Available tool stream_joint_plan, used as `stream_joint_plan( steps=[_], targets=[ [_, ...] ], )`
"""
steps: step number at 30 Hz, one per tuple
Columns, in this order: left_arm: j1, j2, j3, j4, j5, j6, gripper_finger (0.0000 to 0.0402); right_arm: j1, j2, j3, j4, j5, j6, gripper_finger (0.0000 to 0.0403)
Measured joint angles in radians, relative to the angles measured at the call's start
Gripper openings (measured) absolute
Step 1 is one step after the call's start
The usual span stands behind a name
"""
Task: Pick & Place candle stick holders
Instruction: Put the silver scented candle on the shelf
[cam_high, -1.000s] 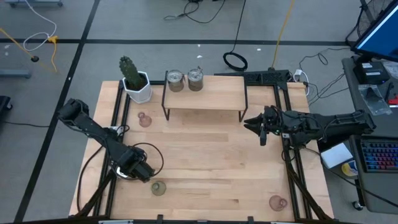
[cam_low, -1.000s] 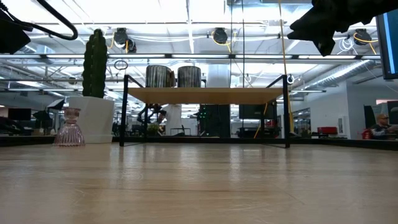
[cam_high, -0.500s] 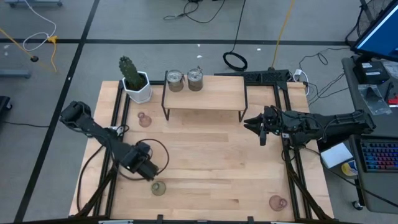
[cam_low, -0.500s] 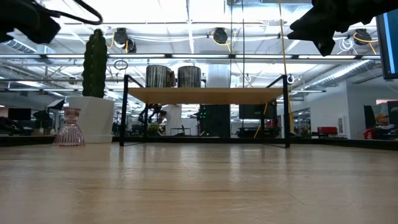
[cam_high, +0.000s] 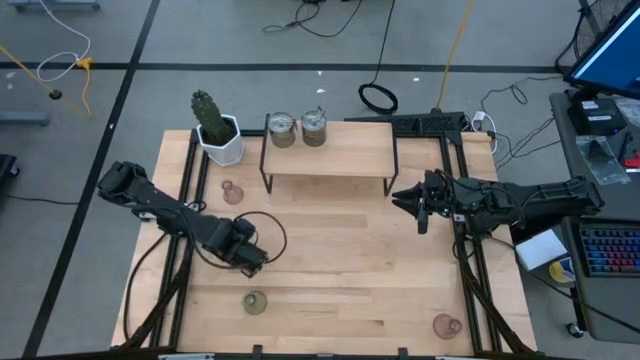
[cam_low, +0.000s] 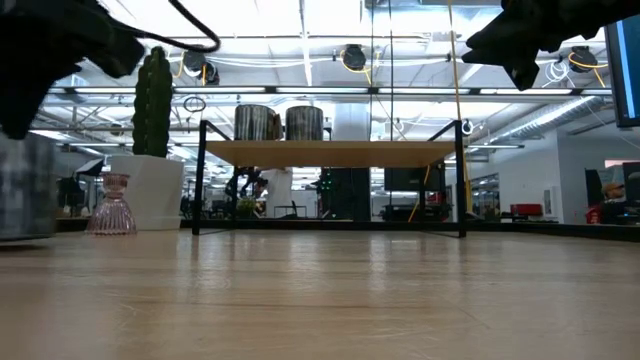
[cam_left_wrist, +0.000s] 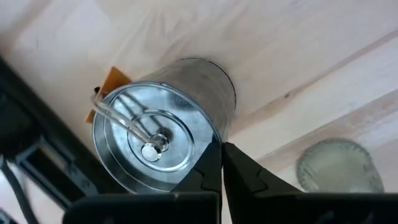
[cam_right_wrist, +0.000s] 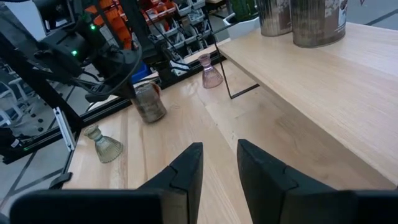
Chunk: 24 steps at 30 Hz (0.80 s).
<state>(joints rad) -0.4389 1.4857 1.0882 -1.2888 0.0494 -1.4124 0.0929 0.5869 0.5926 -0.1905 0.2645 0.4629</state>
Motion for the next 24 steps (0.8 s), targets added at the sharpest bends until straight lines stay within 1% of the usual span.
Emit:
stream_joint_plan(
  steps=[3, 6, 10, 14, 18, 24],
  targets=[
    [0.028, 0.0, 0.034, -0.004, -0.015, 0.089, 0.0, 0.0, 0.0, 0.0, 0.0, 0.0, 0.0, 0.009],
    [0.057, 0.0, 0.099, -0.033, -0.045, 0.182, 0.0, 0.0, 0.0, 0.0, 0.0, 0.001, 0.0, 0.009],
    [0.104, 0.0, 0.212, -0.109, -0.087, 0.282, 0.0, 0.0, 0.0, 0.0, 0.001, 0.017, -0.001, 0.009],
    [0.155, 0.016, 0.344, -0.198, -0.103, 0.355, 0.0, 0.0, 0.0, 0.0, 0.001, 0.028, -0.005, 0.009],
    [0.215, 0.076, 0.494, -0.287, -0.104, 0.416, 0.0, 0.0, 0.001, 0.0, 0.001, 0.028, -0.004, 0.009],
    [0.293, 0.204, 0.717, -0.278, -0.104, 0.578, 0.0, 0.0, 0.0, 0.0, 0.0, 0.027, -0.004, 0.009]
  ],
)
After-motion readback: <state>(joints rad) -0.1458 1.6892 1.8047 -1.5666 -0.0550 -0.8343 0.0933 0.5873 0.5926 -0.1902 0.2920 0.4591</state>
